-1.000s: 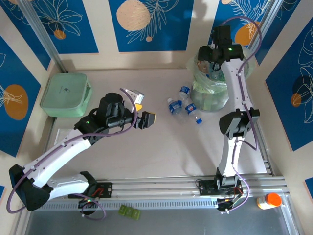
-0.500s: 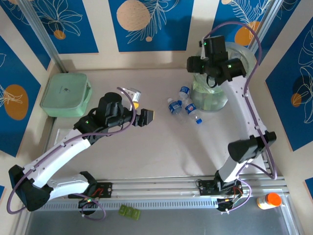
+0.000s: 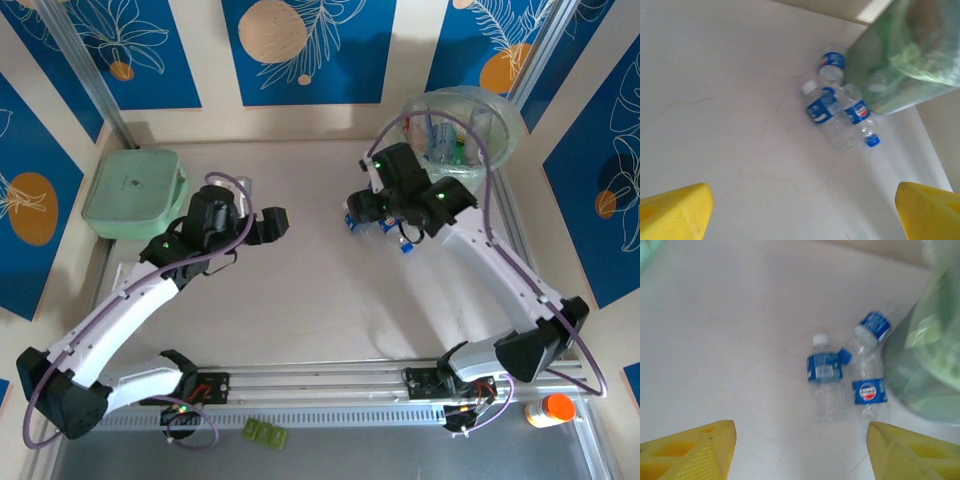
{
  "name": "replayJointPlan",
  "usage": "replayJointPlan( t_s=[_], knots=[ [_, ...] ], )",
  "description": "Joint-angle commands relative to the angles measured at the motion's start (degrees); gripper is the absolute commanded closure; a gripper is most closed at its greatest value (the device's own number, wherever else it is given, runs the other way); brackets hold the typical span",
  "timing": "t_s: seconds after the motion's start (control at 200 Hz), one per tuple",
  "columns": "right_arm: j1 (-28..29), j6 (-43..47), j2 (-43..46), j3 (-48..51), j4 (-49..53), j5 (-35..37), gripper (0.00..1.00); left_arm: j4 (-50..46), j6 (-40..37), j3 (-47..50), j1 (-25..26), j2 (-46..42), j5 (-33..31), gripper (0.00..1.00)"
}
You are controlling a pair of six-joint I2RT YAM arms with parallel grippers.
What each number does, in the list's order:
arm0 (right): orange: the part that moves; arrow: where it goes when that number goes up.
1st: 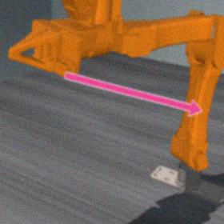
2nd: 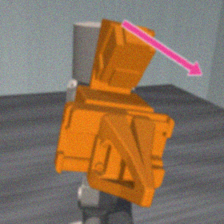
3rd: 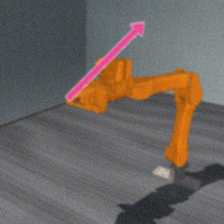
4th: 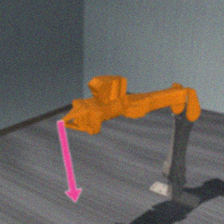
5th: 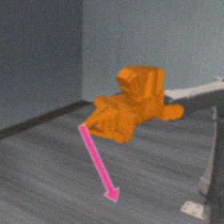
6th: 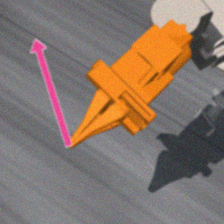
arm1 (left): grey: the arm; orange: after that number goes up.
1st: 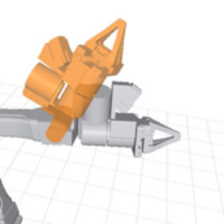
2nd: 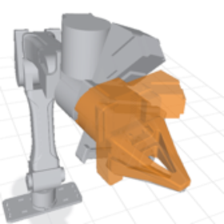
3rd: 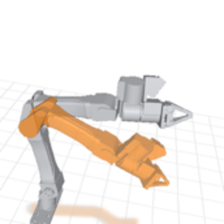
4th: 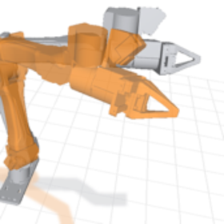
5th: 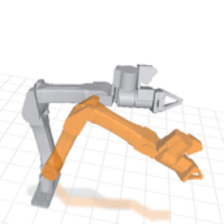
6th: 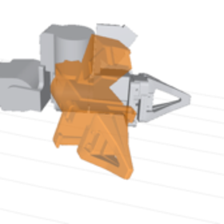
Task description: Put the plastic bottles in the bin
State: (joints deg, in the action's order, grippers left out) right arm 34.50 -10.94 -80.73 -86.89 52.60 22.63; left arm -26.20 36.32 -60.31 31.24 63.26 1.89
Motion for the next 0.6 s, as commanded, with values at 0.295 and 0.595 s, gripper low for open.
replayJointPlan(
  t_s=[0.295,0.595],
  knots=[
    [-1.0,-2.0,-20.8,2.7,-3.8,3.8,0.25,3.0,-0.3,4.6,-3.6,-0.8,5.0,0.07],
    [-3.8,-0.9,-31.7,-3.0,-1.9,6.3,0.23,4.5,0.0,5.7,-3.7,-0.8,6.1,0.08]
  ],
)
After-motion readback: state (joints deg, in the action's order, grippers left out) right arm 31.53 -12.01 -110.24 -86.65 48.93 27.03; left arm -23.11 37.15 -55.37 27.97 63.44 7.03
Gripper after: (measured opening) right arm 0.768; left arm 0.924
